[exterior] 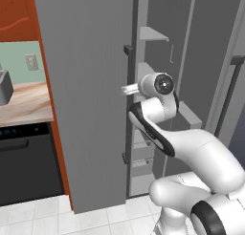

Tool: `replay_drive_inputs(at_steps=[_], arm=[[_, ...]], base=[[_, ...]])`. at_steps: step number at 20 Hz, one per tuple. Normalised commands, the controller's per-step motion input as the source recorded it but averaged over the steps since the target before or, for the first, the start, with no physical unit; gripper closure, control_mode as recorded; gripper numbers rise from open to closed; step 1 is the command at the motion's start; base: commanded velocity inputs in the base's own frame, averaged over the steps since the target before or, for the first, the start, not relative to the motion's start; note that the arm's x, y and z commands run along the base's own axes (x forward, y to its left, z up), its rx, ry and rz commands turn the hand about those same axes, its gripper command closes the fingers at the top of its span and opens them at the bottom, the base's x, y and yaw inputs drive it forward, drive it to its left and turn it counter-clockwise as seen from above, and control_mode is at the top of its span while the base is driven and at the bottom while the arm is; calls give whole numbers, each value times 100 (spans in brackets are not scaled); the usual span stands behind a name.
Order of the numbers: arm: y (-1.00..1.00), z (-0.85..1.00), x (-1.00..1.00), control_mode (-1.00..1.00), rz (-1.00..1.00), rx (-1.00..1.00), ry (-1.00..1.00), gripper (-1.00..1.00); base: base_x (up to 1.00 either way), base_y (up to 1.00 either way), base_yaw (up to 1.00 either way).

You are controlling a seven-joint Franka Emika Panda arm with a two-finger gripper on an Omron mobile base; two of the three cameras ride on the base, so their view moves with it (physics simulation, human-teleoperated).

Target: Gather the cucumber and lemon from the fridge and place them on a tray on the dining counter. Then gather the steak and fish from the fridge and place them on the other tray.

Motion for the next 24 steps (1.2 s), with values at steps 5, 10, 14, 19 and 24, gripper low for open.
replay_drive_inputs(at_steps=[5,10,14,19,24], arm=[[-3,2,8,-100,2,14,2,-100],[0,14,35,-100,0,14,8,-100],[2,20,30,-100,-1,3,17,-100],[1,1,9,-100,-4,0,11,-100],[2,0,17,-100,-8,0,13,-100]], base=[[0,0,0],[0,0,0],[0,0,0],[0,0,0],[0,0,0]])
